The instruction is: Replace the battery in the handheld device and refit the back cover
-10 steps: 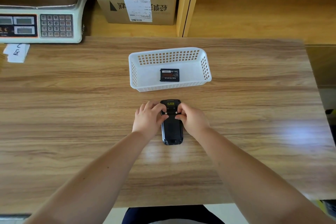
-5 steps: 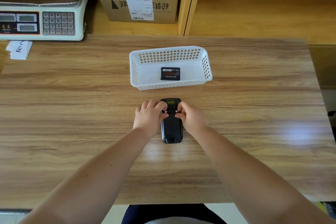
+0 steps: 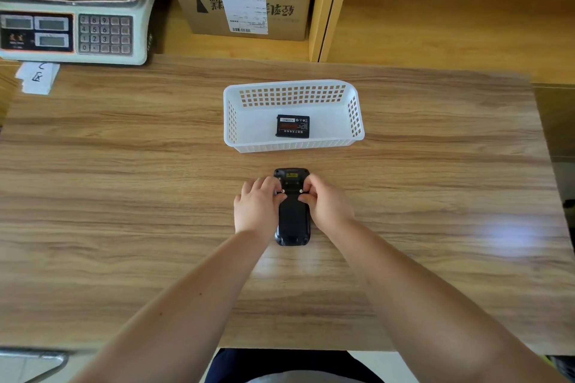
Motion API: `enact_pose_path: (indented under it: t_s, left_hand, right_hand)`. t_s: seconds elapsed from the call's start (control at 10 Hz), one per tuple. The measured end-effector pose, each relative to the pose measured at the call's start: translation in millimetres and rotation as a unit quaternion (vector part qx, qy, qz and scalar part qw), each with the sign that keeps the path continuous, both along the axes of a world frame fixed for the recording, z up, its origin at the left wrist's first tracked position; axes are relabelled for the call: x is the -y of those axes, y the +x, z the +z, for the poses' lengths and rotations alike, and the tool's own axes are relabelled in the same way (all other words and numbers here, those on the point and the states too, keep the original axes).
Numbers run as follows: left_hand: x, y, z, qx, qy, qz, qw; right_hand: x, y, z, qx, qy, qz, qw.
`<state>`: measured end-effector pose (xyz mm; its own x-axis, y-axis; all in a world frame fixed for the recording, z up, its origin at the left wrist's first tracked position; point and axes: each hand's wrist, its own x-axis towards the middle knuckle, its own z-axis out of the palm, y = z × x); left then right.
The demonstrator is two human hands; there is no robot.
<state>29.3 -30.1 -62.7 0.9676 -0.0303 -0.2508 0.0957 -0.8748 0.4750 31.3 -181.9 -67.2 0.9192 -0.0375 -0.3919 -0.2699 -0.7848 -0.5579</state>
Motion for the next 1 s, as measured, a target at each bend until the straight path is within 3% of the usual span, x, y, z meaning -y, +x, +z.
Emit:
enact_pose_path:
  t_s: [0.7,0.9,1.0]
  left_hand:
    - [-15.0,1.2,6.7,-0.018,-0.007,-0.009,1.000]
    - [-45.9,-26.0,-13.5,-0.056,0.069,-0.141,0.986]
    - [-68.4,-45.5,-12.5,-0.044,0.085,-0.185,0.978]
  right_hand:
    - [10.2,-13.7,1.5,0.083,0.024,0.035,0.996]
    - [26.1,-39.1,4.2,0.072,-0.034,0.107,0.991]
    - [37.3,-51.9,12.7,0.009,-0.050,0.146,0.988]
